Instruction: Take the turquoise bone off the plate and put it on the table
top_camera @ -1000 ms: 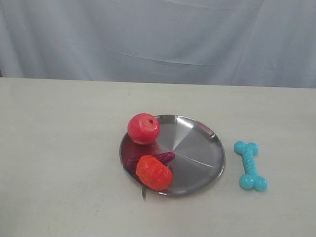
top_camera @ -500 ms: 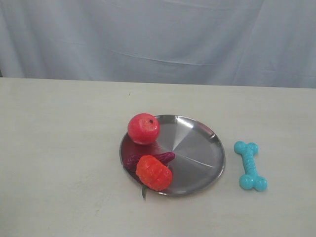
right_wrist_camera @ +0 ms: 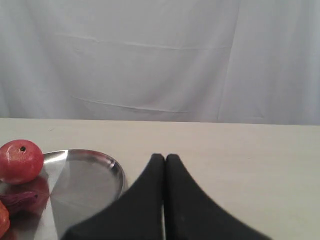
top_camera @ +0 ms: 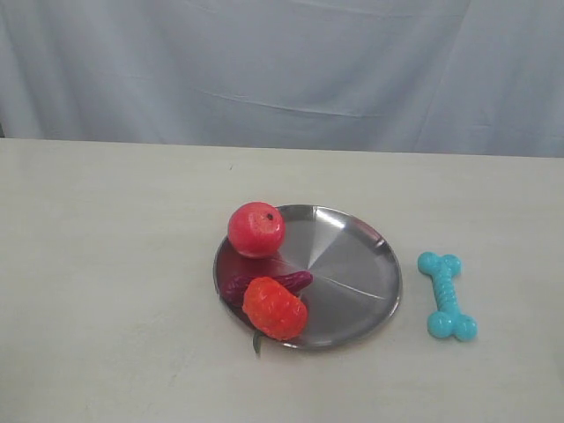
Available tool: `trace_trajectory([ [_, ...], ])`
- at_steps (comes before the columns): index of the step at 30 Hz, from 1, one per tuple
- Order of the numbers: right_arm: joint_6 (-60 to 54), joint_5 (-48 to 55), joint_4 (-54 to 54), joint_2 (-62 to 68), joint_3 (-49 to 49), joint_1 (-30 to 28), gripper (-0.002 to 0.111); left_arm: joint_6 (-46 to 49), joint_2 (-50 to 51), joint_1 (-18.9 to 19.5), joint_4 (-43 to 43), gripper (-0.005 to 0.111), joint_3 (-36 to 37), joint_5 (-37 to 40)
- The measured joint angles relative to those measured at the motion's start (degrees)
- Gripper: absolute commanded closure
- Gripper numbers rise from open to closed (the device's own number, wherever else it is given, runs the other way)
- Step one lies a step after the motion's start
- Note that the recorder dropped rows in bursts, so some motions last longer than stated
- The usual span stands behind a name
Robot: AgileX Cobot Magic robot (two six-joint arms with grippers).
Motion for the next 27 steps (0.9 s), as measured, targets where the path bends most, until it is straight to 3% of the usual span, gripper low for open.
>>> trace_trajectory([
  [18,-1.3,12.2,-0.1,0.0,0.0,0.0,0.109,0.0,0.0,0.0,0.0,0.107,0.0,0.0],
  [27,-1.3,12.7,-0.1,0.0,0.0,0.0,0.109,0.0,0.0,0.0,0.0,0.107,0.0,0.0],
])
